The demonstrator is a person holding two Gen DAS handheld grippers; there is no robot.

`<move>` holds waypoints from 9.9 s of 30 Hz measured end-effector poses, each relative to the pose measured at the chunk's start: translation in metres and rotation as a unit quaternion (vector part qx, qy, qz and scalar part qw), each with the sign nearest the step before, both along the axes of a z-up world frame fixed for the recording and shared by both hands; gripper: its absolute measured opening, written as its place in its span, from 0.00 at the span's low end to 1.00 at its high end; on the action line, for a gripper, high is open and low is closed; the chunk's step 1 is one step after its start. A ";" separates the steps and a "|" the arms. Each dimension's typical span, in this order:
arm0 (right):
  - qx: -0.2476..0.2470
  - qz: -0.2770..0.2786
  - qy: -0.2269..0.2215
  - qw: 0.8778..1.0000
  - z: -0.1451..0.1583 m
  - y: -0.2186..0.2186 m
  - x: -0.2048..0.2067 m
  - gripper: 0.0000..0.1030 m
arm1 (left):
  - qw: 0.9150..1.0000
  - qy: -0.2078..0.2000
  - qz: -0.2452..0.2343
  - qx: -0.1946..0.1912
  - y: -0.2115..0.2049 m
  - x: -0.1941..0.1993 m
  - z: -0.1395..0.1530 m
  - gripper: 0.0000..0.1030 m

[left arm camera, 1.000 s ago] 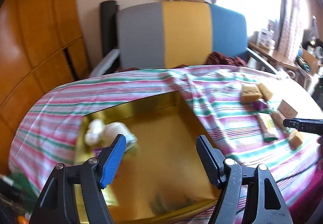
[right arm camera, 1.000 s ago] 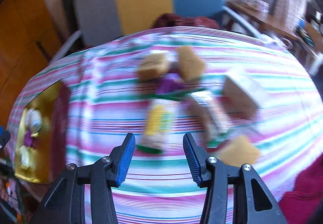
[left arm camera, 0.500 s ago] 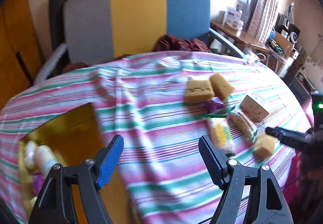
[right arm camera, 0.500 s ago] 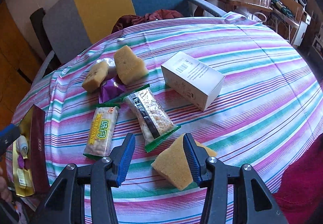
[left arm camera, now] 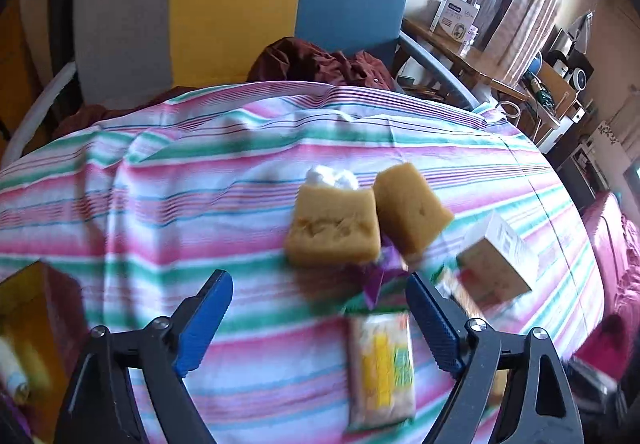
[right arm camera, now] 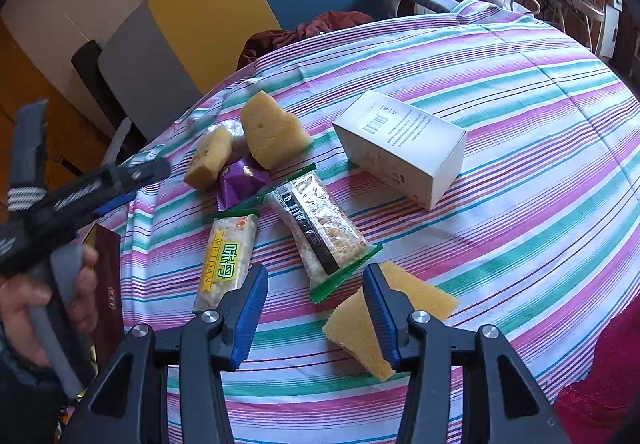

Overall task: Organize objects
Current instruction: 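Move both tools back to the items and grasp a yellow sponge cake with the left tool, then lift the yellow sponge cake with the left tool while the right tool grasps the WEIDAN cracker pack, then carry the sponge cake into the gold tray and open the left tool, then carry the WEIDAN cracker pack into the gold tray and release it with the right tool, then move both tools back to the items and grasp the plastic-wrapped bundle with the left tool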

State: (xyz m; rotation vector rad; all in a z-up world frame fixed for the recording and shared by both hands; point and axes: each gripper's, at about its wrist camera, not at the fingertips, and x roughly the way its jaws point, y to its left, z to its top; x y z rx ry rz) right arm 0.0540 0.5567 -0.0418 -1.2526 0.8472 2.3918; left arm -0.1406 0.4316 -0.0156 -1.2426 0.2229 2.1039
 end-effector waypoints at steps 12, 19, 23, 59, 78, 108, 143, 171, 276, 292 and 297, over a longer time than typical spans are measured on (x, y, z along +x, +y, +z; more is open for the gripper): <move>-0.025 0.003 0.000 1.000 -0.007 0.002 -0.002 0.48 | 0.999 0.017 -0.012 -0.035 0.055 -0.031 -0.029 0.92; -0.026 -0.002 -0.003 1.000 -0.008 0.003 -0.001 0.48 | 0.998 0.003 -0.035 -0.047 0.064 -0.035 -0.048 0.61; -0.025 -0.004 -0.004 1.000 -0.008 0.004 -0.001 0.48 | 0.999 0.016 -0.040 -0.033 0.046 -0.024 -0.042 0.59; 0.007 0.018 -0.025 1.000 -0.009 -0.013 -0.007 0.48 | 0.995 0.057 -0.017 -0.082 -0.050 0.054 -0.074 0.66; 0.008 0.023 -0.035 0.999 -0.012 -0.013 -0.009 0.48 | 0.995 0.075 -0.003 -0.064 -0.052 0.059 -0.076 0.68; 0.026 0.079 -0.095 0.992 -0.038 -0.082 -0.105 0.51 | 0.997 0.072 0.008 0.007 -0.133 0.100 -0.009 0.58; 0.113 0.122 -0.109 0.980 -0.054 -0.097 -0.113 0.47 | 0.973 -0.018 0.221 -0.060 -0.376 0.056 -0.046 0.64; 0.115 0.137 -0.069 0.981 -0.020 -0.122 -0.100 0.45 | 0.954 0.119 0.265 -0.075 -0.392 0.092 0.003 0.74; 0.145 0.028 -0.053 0.988 0.034 -0.049 -0.032 0.49 | 0.986 0.141 0.087 -0.028 -0.246 0.083 0.050 0.75; 0.097 0.020 -0.019 0.995 0.022 -0.018 -0.022 0.49 | 0.999 0.045 0.021 -0.017 -0.070 0.023 0.028 0.75; 0.076 0.028 -0.012 0.997 0.017 -0.017 -0.022 0.49 | 0.999 0.024 0.024 -0.026 -0.026 -0.004 0.009 0.75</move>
